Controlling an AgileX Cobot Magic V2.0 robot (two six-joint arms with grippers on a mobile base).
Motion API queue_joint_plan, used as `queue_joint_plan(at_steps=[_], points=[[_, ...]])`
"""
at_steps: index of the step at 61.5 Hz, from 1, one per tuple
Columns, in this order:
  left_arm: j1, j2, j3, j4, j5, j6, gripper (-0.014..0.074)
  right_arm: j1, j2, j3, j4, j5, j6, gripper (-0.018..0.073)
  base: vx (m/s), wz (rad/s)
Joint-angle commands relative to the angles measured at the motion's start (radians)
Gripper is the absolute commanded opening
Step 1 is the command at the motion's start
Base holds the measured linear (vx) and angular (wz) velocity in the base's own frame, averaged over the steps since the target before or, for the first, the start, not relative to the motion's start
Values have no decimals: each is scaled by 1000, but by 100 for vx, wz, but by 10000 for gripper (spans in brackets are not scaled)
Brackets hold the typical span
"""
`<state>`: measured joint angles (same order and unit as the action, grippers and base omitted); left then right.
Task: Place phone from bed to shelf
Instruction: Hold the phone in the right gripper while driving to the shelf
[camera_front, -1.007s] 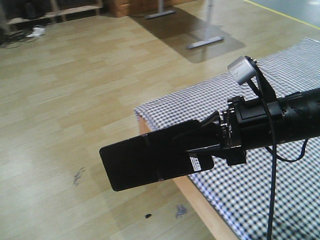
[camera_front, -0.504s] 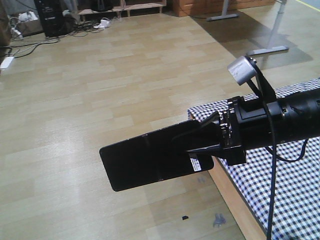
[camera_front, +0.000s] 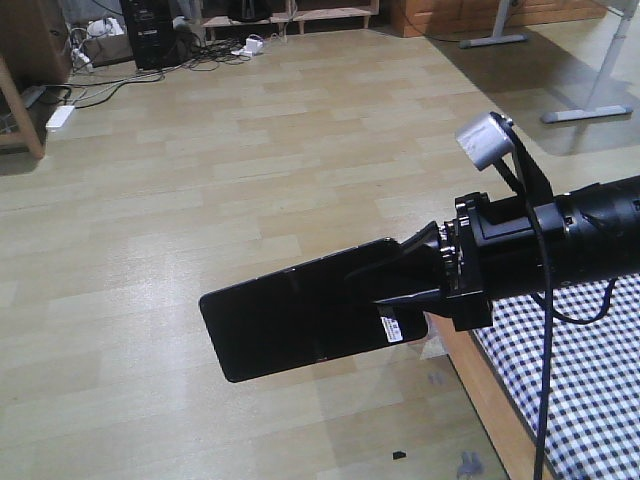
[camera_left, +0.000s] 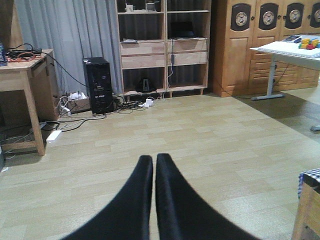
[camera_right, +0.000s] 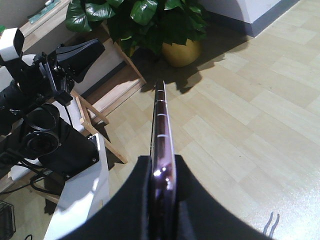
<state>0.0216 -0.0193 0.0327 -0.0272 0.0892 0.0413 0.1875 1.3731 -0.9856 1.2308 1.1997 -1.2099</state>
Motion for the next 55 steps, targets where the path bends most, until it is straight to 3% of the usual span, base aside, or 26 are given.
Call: queue_joint_plan(at_steps=[1,55], points=[[3,-6,-25,-10,-73,-9,1,-2,-33,-23,83,88,-1,-2,10,13],[3,-6,-25,-10,-73,-9,1,-2,-33,-23,83,88,-1,-2,17,11]])
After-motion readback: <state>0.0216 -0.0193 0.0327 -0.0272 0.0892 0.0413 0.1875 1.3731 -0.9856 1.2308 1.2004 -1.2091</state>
